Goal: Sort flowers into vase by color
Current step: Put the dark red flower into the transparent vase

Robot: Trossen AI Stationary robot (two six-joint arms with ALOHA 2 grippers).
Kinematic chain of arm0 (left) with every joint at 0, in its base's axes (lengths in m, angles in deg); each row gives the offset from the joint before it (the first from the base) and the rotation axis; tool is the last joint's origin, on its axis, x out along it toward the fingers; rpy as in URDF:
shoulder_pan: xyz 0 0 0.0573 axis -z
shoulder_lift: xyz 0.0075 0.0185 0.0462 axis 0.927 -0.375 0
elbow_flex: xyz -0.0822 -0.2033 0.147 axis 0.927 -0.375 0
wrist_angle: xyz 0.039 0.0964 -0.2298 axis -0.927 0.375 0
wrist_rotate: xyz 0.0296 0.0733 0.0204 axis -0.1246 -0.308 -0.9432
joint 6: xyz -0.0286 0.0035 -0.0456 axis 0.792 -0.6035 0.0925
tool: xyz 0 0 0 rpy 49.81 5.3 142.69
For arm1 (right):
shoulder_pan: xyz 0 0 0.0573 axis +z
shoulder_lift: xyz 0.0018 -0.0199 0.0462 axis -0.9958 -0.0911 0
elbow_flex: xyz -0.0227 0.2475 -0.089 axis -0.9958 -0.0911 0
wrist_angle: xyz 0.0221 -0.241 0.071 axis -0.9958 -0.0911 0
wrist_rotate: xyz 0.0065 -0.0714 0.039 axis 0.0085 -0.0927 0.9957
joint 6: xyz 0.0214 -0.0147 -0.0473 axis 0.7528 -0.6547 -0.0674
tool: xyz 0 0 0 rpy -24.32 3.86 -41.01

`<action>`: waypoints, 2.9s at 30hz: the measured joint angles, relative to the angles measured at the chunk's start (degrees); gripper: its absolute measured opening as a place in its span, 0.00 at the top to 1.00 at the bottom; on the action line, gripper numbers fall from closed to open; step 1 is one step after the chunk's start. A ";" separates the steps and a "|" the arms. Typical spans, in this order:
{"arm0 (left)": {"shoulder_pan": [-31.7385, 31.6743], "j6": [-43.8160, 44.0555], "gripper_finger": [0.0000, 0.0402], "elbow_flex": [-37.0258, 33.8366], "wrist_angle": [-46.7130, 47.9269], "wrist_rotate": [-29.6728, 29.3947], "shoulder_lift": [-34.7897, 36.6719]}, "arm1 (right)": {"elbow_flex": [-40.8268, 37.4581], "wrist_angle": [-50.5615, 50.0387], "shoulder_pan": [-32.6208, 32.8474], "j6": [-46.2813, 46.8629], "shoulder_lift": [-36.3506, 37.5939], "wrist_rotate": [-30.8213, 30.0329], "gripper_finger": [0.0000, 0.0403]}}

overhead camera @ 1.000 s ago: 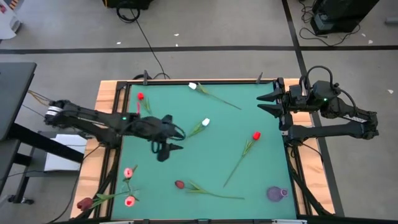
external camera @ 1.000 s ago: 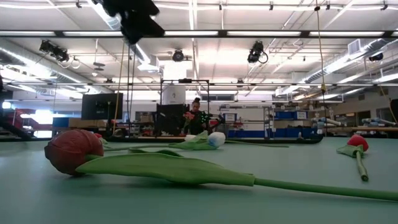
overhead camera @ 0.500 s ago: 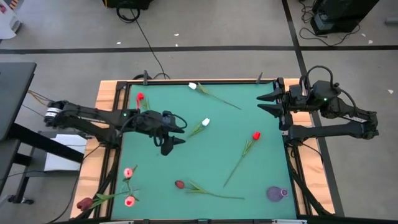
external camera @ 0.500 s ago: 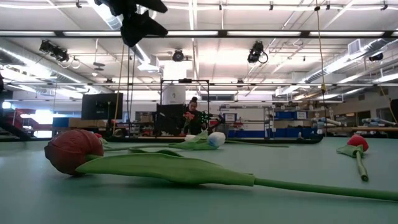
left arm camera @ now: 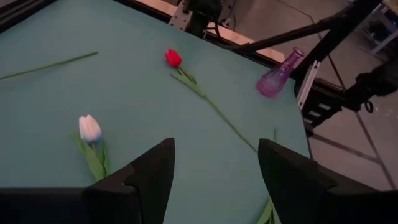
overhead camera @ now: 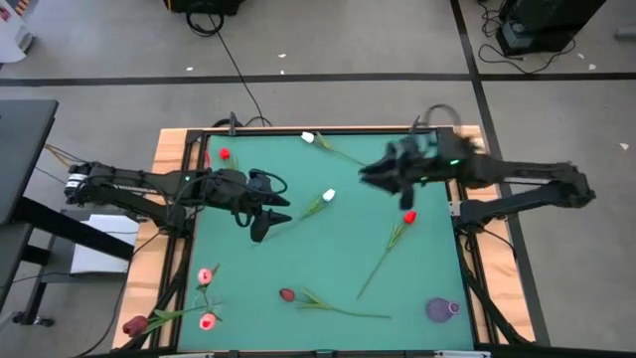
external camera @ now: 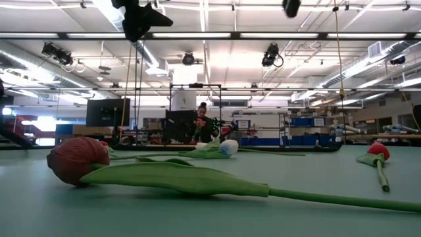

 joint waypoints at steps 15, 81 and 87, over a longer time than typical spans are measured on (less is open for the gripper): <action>-0.73 -3.20 0.41 0.00 12.38 0.00 -0.02 | 4.40 -4.22 20.99 15.79 -31.31 -4.30 0.69; -4.98 -1.79 0.41 5.11 22.03 -3.34 12.02 | 31.65 -26.10 22.07 25.69 -46.75 -53.32 0.99; -6.91 -6.10 0.41 5.27 10.44 -2.45 14.08 | 31.79 -8.19 16.82 4.36 -39.74 -48.81 0.99</action>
